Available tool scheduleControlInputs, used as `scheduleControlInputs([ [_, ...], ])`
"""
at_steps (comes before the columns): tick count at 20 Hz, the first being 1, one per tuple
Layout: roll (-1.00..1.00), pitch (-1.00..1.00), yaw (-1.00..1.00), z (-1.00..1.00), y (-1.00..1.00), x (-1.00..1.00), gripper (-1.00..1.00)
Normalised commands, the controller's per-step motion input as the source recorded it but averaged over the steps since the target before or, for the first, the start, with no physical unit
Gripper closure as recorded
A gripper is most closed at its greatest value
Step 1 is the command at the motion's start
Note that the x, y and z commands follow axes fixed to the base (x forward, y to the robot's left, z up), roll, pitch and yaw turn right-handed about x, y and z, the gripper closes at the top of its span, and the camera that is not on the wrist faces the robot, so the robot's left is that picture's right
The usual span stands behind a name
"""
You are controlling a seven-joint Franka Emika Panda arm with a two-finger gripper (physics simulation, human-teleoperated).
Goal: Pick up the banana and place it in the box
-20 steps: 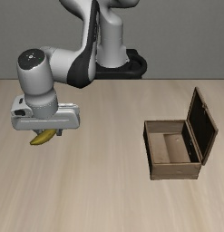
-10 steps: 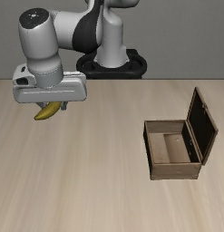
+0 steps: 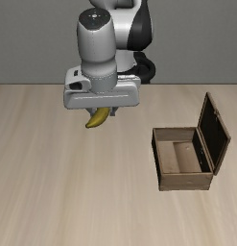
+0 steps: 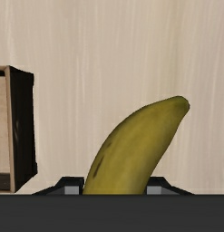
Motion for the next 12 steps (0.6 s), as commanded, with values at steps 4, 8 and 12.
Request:
scheduleControlInputs([
  [4, 0.0, 0.0, 0.0, 0.0, 1.0, 0.0, 1.0],
  [8, 0.0, 0.0, 0.0, 0.0, 1.0, 0.0, 1.0],
  [12, 0.0, 0.0, 0.0, 0.0, 1.0, 0.0, 1.0],
])
